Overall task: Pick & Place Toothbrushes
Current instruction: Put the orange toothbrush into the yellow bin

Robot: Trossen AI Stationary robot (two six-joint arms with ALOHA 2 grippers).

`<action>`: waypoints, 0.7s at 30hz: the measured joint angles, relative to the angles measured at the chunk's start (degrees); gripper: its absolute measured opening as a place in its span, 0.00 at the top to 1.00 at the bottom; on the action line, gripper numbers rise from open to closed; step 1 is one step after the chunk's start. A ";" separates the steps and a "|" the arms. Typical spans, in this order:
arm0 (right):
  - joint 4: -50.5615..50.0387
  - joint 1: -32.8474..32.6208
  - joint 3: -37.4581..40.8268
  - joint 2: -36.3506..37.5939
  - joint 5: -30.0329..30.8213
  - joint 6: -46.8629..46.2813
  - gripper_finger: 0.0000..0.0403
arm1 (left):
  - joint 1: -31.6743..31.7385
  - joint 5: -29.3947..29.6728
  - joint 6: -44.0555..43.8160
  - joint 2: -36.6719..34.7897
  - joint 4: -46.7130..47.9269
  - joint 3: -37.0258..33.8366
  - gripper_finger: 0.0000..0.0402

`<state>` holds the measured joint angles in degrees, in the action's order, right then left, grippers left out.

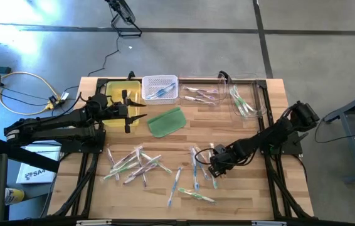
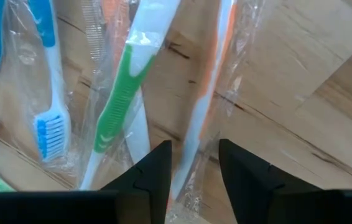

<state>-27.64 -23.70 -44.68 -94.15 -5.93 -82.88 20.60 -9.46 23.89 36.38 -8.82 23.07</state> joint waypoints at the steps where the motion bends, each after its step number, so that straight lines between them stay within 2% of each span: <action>1: -0.12 0.00 0.01 -0.01 -0.01 0.08 0.71 | 0.00 0.01 0.01 0.00 0.00 0.00 0.56; 9: -1.06 0.00 0.25 0.35 0.07 2.46 0.95 | 0.00 0.25 0.04 0.01 0.00 0.00 0.56; 15: -2.59 -0.09 0.60 3.91 1.68 3.69 0.96 | 0.00 0.23 -0.10 0.00 0.00 0.00 0.56; 21: -8.82 0.07 0.49 11.02 5.04 3.66 0.97 | 0.00 0.21 -0.12 0.01 -0.27 0.00 0.56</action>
<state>-36.46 -23.64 -44.18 -83.13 -0.89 -79.22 20.60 -9.26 23.77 36.39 -9.09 23.07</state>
